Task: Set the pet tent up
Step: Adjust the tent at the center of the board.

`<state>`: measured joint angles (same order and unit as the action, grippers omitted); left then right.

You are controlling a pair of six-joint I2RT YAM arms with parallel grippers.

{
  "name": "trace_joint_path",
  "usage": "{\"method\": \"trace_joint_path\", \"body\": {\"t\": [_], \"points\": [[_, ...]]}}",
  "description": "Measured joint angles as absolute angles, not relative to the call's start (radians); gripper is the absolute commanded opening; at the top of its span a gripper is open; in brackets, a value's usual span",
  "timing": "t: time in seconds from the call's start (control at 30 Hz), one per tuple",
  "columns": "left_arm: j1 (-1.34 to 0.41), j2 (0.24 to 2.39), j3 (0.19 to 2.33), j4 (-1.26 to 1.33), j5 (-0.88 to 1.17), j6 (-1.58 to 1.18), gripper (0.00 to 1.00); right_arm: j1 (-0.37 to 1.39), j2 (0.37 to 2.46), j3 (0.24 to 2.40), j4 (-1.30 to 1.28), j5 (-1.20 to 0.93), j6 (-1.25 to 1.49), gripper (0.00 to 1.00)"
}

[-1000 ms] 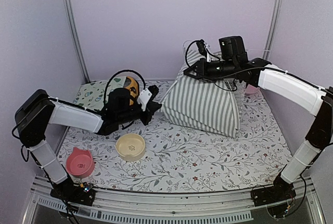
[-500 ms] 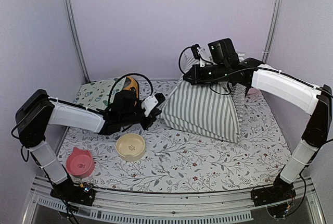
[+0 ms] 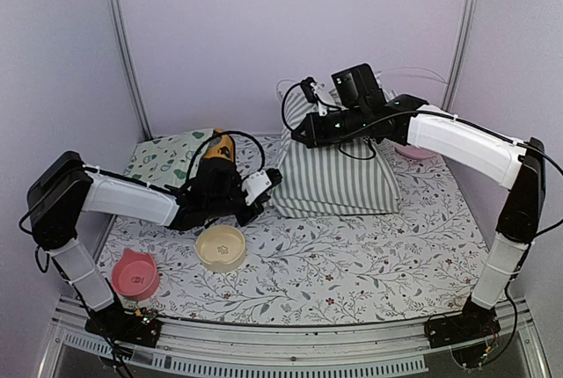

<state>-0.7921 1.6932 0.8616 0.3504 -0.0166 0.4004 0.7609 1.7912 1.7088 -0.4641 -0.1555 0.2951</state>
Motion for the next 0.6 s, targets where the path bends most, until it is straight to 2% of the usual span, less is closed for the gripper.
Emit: {"method": "trace_joint_path", "body": {"t": [0.07, 0.43, 0.6], "points": [[-0.792, 1.694, 0.862, 0.323, -0.028, 0.397, 0.16, 0.766, 1.802, 1.699, -0.451, -0.157, 0.294, 0.0], [-0.767, 1.676, 0.929, 0.501, 0.022, 0.3, 0.33, 0.772, 1.821, 1.525, -0.469, -0.163, 0.305, 0.0], [-0.771, 1.654, 0.832, 0.562, 0.07, 0.204, 0.43, 0.762, 1.808, 1.525, -0.419, -0.171, 0.35, 0.0]]}}
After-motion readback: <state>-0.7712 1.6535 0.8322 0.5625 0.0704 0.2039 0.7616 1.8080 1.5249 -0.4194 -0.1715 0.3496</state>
